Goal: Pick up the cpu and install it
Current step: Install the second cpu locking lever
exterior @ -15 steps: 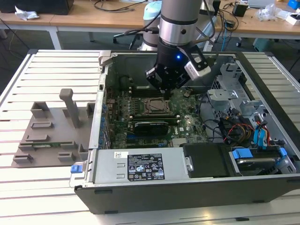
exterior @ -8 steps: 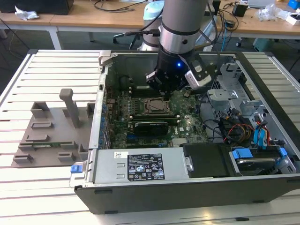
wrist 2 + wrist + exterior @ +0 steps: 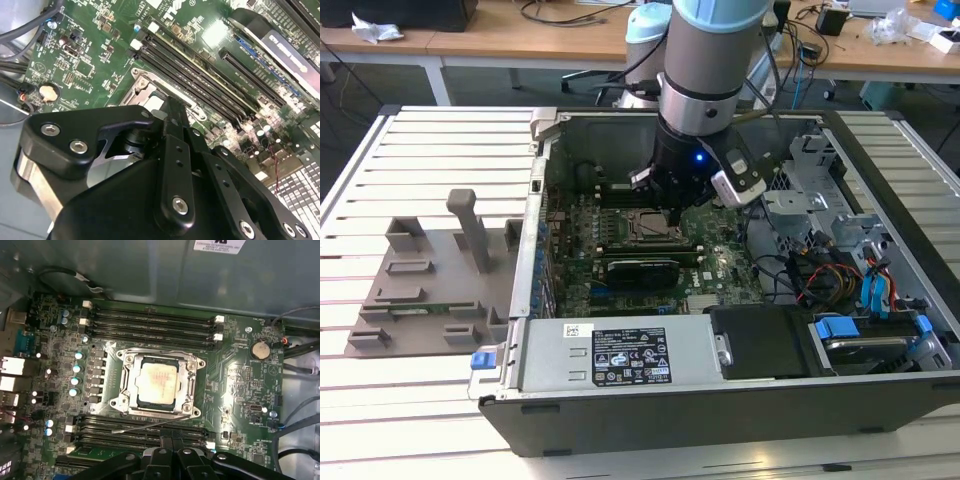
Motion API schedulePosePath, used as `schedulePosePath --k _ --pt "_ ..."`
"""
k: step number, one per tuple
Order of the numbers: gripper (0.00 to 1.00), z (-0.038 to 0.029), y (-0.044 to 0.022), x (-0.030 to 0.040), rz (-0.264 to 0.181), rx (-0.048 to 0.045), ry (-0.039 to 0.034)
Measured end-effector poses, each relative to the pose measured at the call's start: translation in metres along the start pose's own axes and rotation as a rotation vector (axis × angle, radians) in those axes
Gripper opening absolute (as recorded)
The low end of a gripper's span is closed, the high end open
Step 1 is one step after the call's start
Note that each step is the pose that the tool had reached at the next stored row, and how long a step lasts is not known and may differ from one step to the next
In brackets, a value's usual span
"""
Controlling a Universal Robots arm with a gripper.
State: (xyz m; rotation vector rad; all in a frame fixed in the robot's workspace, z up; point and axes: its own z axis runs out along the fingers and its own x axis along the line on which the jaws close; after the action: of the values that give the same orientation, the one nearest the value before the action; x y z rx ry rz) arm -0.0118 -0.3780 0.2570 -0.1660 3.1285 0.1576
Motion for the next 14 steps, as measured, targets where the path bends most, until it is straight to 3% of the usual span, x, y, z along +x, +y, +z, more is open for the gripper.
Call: schedulePosePath --k 5,14 --pt "0.11 0.0119 -0.0012 0.0001 0.000 0.0000 0.0001" --pt "0.11 0.0186 -0.0019 0.0002 0.000 0.0000 0.0001"
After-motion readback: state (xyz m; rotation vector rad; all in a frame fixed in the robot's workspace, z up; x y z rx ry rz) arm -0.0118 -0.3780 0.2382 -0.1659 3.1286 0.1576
